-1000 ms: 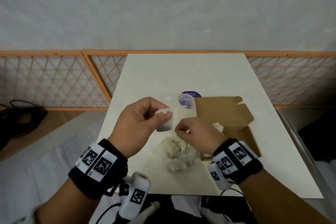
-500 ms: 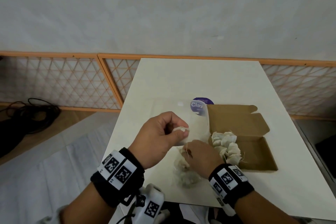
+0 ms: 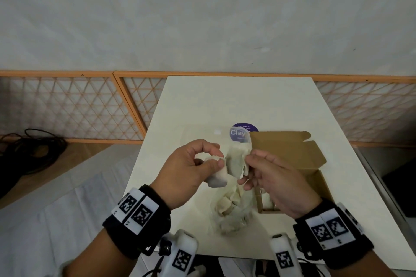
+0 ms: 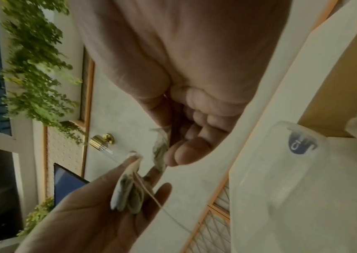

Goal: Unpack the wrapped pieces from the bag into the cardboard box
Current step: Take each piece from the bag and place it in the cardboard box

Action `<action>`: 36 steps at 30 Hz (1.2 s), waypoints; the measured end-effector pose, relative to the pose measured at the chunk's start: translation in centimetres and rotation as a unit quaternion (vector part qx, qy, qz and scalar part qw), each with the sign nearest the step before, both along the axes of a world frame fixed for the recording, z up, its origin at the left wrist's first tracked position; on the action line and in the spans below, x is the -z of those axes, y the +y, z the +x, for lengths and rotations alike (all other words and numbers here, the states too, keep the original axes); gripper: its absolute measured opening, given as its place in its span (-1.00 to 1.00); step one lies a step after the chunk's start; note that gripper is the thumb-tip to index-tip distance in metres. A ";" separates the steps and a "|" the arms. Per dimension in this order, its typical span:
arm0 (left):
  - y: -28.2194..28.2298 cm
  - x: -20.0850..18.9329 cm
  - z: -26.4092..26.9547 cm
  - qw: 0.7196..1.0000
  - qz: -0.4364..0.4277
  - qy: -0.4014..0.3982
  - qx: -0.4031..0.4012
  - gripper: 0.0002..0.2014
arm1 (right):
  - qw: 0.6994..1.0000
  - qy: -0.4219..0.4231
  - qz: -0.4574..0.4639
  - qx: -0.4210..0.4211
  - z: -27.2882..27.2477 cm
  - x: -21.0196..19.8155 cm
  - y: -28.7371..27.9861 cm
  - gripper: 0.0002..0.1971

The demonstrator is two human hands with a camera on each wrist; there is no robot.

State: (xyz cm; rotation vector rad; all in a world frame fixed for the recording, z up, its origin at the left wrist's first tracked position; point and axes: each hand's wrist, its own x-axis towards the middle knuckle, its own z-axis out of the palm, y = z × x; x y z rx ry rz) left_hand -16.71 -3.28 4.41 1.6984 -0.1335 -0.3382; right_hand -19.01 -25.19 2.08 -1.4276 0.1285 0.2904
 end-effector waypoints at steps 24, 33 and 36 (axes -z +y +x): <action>-0.9 -0.6 -0.1 0.997 -0.070 -0.033 -0.007 -0.94 | 0.994 -0.106 -0.009 0.036 -0.7 -1.2 -0.4 -0.70; -1.4 -0.8 -0.3 0.996 -0.083 -0.039 -0.003 -0.95 | 0.990 -0.130 -0.037 0.027 -1.2 -1.9 0.5 -0.76; -1.4 -0.7 -0.3 0.993 -0.108 -0.046 0.010 -0.87 | 0.987 -0.145 -0.060 0.028 -1.2 -1.9 0.7 -0.83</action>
